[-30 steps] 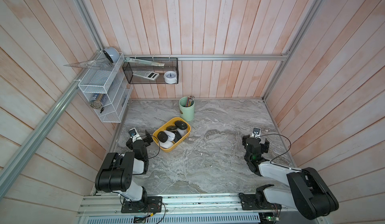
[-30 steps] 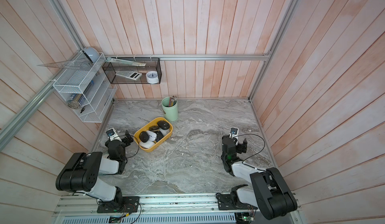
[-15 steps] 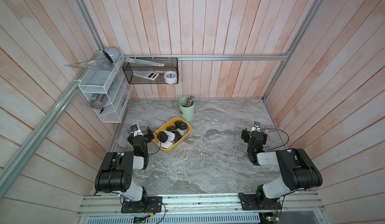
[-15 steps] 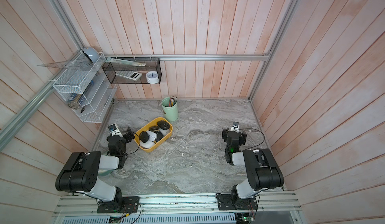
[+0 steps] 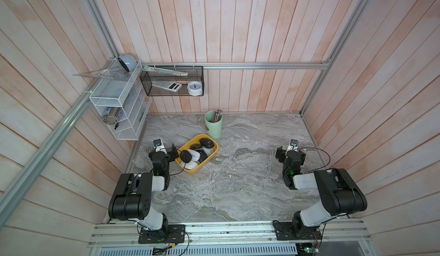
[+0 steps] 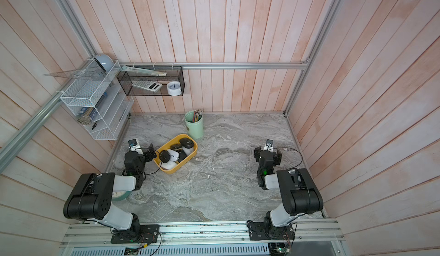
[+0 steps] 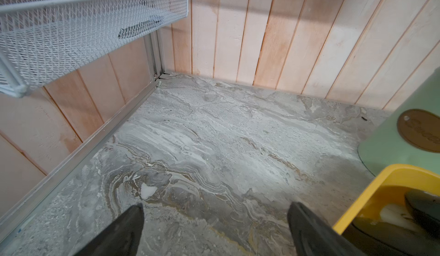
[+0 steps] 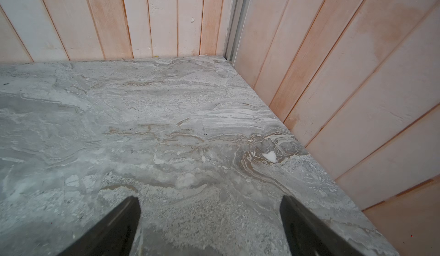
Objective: Put the mouse in the storage box
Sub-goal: Reset both arms
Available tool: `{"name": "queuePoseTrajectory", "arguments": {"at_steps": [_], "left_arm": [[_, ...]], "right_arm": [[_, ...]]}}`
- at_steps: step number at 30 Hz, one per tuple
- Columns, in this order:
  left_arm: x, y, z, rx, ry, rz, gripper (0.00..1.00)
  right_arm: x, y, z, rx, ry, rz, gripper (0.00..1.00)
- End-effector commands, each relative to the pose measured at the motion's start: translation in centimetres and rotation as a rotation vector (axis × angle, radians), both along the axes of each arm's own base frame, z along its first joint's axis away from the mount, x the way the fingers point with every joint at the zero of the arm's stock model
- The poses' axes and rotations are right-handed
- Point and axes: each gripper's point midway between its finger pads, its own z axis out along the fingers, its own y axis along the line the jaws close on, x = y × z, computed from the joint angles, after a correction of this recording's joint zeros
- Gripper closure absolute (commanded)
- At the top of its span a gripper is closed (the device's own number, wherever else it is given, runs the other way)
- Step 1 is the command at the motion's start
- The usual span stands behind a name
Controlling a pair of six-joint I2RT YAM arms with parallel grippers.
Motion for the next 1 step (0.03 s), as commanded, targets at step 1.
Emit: {"name": "queuePoseTrajectory", "arguments": {"at_steps": [1], "left_arm": [[0.20,-0.50,0.00,0.016,0.009,-0.033,0.00]], "right_arm": [[0.01,0.05,-0.01,0.007,-0.015,-0.002,0.02]]}}
